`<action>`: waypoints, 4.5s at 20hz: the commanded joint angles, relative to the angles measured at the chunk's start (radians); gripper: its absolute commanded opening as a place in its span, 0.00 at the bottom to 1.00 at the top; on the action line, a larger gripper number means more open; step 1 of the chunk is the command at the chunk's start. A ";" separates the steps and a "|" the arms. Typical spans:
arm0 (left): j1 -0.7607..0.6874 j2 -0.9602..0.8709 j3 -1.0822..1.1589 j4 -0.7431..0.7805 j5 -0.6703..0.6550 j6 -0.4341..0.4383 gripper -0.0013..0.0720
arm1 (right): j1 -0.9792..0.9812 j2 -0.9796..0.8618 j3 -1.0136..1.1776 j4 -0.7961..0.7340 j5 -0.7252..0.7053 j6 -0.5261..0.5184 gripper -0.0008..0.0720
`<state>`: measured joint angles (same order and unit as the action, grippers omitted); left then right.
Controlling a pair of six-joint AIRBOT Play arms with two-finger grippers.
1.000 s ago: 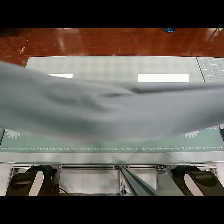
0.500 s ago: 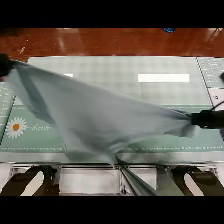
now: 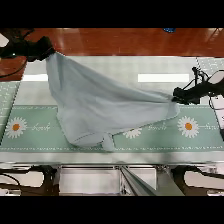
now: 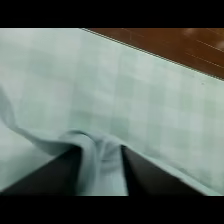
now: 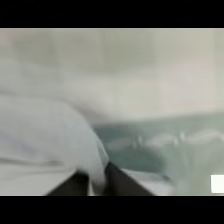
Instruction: Fold the shirts.
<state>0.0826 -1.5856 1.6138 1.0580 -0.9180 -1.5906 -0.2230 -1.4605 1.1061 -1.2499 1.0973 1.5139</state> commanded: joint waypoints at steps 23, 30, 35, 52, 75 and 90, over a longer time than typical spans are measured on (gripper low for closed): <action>0.262 0.720 -1.302 -0.175 -0.361 0.097 0.71 | -0.262 0.444 -0.478 0.317 -0.029 -0.289 0.59; 0.206 0.718 -1.376 -0.169 -0.302 0.013 0.71 | -0.262 0.448 -0.478 0.328 -0.024 -0.288 0.59; 0.080 0.718 -1.389 -0.298 -0.068 -0.019 0.71 | -0.262 0.448 -0.478 0.323 0.023 -0.269 0.59; -0.026 0.633 -1.374 -0.580 0.036 0.192 0.04 | -0.475 0.150 -0.468 0.464 -0.059 -0.281 0.58; 0.216 0.633 -0.351 -0.579 -0.210 0.359 0.04 | -0.142 0.240 0.577 0.361 0.103 -0.137 0.04; 0.235 0.947 0.321 -0.020 -0.476 0.156 0.04 | -0.142 0.851 0.741 0.096 0.320 -0.063 0.04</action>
<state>0.3679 -0.7525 1.9034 0.8261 -1.3796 -1.3796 -0.3649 -0.6941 1.8431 -1.0561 1.3293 1.4040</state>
